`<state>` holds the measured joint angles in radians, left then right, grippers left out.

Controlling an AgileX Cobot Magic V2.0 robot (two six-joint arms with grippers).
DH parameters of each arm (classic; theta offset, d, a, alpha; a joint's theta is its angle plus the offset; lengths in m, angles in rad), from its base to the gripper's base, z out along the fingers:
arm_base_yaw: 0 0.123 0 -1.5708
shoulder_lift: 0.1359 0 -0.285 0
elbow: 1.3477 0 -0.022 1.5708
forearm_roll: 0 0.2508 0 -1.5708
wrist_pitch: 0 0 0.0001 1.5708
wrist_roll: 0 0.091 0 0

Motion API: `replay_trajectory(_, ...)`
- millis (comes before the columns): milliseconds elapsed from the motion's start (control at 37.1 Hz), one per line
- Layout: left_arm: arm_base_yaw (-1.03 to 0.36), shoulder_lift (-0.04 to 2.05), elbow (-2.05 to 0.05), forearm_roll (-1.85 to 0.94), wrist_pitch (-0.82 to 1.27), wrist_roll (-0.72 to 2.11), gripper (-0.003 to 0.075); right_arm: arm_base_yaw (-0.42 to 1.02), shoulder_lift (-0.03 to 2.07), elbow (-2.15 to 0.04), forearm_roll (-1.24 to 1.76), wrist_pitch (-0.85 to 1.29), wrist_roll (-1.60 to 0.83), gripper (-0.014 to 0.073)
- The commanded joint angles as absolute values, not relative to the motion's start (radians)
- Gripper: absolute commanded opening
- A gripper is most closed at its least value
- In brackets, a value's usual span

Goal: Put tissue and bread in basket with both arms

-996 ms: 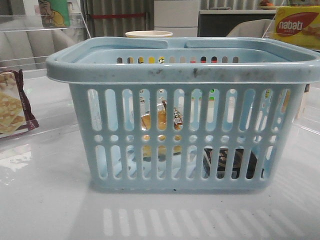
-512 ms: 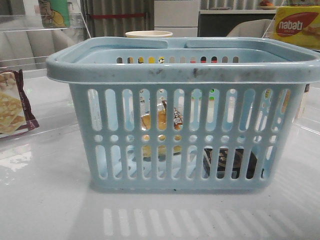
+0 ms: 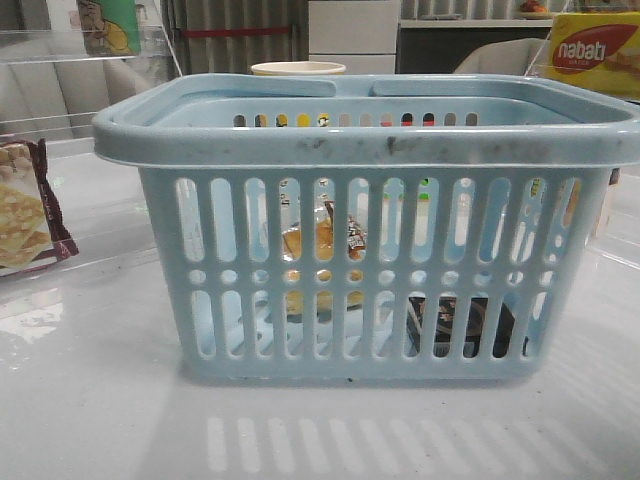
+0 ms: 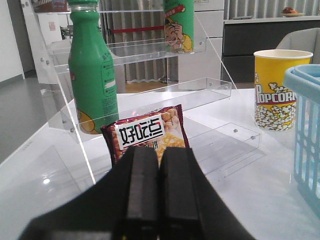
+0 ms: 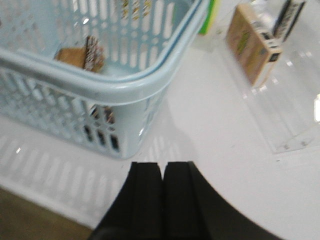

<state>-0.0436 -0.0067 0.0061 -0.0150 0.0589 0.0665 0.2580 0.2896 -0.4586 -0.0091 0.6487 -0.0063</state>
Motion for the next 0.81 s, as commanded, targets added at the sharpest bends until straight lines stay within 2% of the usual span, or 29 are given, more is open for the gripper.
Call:
replay_trajectory(0,-0.040,-0.025,0.007,-0.022,-0.034,0.064,0.0092,0.150,0.215,-0.381,-0.024,0.391,-0.014,0.0057)
replay_trajectory(162,-0.040,-0.025,0.007,-0.022,-0.034,0.064,0.0092,0.025,0.058,-0.158,-0.022,0.145,-0.014,0.0057)
replay_trajectory(350,-0.040,-0.025,0.007,-0.022,-0.034,0.064,0.0092,-0.025,-0.029,0.035,0.008,-0.049,-0.014,0.0057)
replay_trajectory(781,-0.040,-0.023,0.007,-0.022,-0.034,0.064,0.0092,-0.024,-0.028,0.030,0.008,-0.046,-0.019,0.0057)
